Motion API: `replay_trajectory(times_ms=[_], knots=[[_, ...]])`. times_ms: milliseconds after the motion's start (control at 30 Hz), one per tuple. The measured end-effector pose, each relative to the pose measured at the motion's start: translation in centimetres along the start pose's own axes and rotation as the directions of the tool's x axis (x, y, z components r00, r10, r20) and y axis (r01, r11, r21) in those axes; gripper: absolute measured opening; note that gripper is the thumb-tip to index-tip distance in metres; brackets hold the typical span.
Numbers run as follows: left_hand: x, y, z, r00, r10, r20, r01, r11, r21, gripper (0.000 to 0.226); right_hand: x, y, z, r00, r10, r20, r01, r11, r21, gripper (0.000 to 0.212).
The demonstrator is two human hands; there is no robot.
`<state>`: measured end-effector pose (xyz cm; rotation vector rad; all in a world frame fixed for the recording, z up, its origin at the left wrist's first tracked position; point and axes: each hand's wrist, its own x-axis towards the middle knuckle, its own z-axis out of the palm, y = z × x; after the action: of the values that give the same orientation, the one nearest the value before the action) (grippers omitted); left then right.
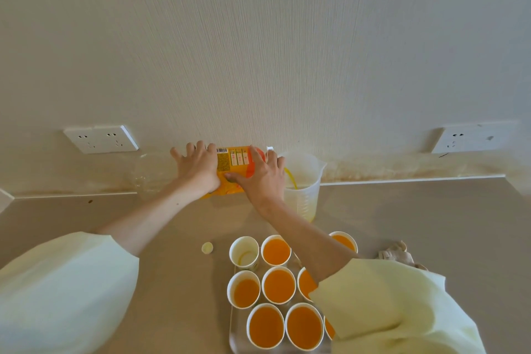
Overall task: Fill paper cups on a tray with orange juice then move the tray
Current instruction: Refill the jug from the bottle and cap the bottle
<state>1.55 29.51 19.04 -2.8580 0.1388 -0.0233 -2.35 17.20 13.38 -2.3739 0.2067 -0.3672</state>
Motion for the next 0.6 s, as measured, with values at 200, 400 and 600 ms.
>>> replay_trajectory(times_ms=[200, 400, 600], knots=[[0.06, 0.02, -0.11, 1.000, 0.001, 0.001, -0.001, 1.000, -0.002, 0.070, 0.07, 0.04, 0.08, 1.000, 0.009, -0.001, -0.009, 1.000, 0.004, 0.085], [0.22, 0.04, -0.15, 1.000, 0.003, -0.008, -0.003, 1.000, 0.006, 0.071, 0.04, 0.01, 0.20, 1.000, 0.013, -0.009, -0.013, 1.000, 0.023, 0.084], [0.28, -0.04, -0.06, 1.000, 0.007, -0.012, -0.006, 1.000, 0.020, 0.071, 0.10, -0.03, 0.39, 1.000, 0.021, -0.012, -0.021, 1.000, 0.024, 0.085]])
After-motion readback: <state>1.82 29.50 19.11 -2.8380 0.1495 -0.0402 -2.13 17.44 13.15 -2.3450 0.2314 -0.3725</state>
